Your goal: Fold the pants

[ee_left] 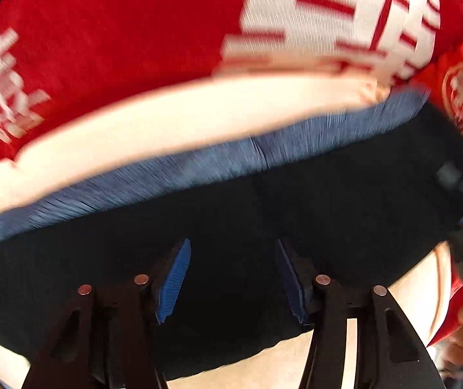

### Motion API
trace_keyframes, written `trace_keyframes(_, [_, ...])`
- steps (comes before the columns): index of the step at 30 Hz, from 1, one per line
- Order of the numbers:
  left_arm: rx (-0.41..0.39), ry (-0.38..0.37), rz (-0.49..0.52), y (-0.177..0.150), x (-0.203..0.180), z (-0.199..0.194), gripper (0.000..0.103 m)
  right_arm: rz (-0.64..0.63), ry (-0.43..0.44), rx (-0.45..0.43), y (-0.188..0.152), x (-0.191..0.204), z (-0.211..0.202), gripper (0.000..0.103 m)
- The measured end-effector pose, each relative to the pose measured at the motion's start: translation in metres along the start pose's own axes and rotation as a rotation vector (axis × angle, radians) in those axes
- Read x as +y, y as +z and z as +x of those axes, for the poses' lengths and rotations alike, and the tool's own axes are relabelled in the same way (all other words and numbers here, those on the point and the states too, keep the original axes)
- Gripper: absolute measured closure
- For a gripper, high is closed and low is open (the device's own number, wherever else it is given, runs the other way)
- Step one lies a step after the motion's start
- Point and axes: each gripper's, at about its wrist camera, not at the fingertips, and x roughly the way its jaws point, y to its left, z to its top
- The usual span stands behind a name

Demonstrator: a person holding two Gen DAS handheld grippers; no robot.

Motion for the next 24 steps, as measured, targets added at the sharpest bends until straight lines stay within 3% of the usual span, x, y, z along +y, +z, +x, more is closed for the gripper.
trace_keyframes(4, [-0.104, 0.064, 0.068, -0.020, -0.014, 0.007, 0.046, -0.111, -0.024, 0.023, -0.009, 0.039, 0.007, 0.090])
trace_keyframes(7, [-0.102, 0.011, 0.034, -0.020, -0.006, 0.006, 0.046, -0.204, -0.048, 0.042, -0.019, 0.068, 0.015, 0.090])
trace_keyframes(14, [-0.106, -0.043, 0.075, -0.029, 0.004, 0.001, 0.043, -0.414, -0.107, 0.110, -0.059, 0.131, 0.043, 0.090])
trace_keyframes(17, [-0.081, -0.057, 0.025, -0.032, 0.030, -0.017, 0.043, -0.492, -0.134, 0.138, -0.084, 0.153, 0.058, 0.090])
trace_keyframes(20, [-0.115, -0.074, -0.046, -0.042, 0.070, -0.044, 0.043, -0.556, -0.165, 0.172, -0.112, 0.169, 0.077, 0.089])
trace_keyframes(24, [-0.134, -0.036, -0.108, -0.063, 0.136, -0.076, 0.043, -0.660, -0.243, 0.233, -0.159, 0.186, 0.115, 0.088])
